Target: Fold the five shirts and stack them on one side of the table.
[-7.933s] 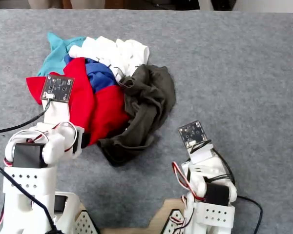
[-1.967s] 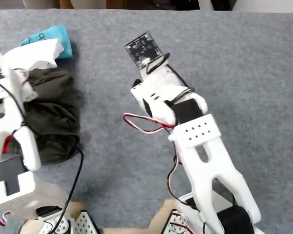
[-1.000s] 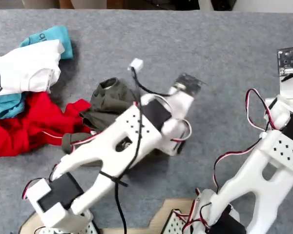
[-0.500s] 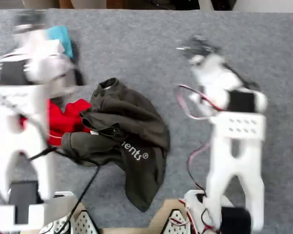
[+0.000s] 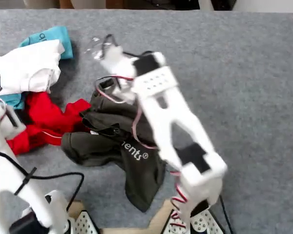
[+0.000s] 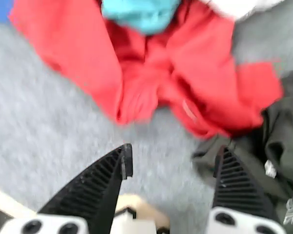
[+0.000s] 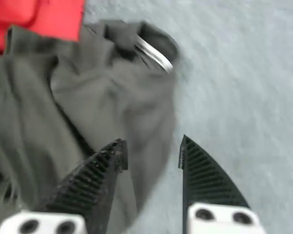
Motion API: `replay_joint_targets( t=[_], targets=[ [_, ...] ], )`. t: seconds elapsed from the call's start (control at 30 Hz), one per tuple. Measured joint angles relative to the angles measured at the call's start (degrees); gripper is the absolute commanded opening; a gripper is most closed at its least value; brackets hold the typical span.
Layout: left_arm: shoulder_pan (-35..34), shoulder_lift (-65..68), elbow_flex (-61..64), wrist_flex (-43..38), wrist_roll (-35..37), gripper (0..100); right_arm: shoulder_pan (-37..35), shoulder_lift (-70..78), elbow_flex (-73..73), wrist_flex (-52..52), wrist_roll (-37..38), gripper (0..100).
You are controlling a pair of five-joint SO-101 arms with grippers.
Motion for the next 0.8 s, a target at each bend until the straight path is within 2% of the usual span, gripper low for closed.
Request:
replay_joint_targets(
  t=[0.3, 0.47, 0.53, 0.8],
  targets=[
    [-0.1, -13.8, 12.2, 0.0, 0.0, 28, -1.0, 28.9, -26.1, 7.1, 0.0, 17.8],
    [-0.1, -19.6, 18.1, -3.0, 0.0, 28, -0.4, 40.6, -40.5, 10.6, 0.0, 3.7],
    [-0.1, -21.0, 20.7, -4.8, 0.0, 28, 1.0, 44.3, -46.2, 11.1, 0.0, 0.4],
    [-0.1, -22.3, 23.2, -7.3, 0.0, 28, 9.2, 51.3, -63.3, 15.8, 0.0, 0.5]
  ],
)
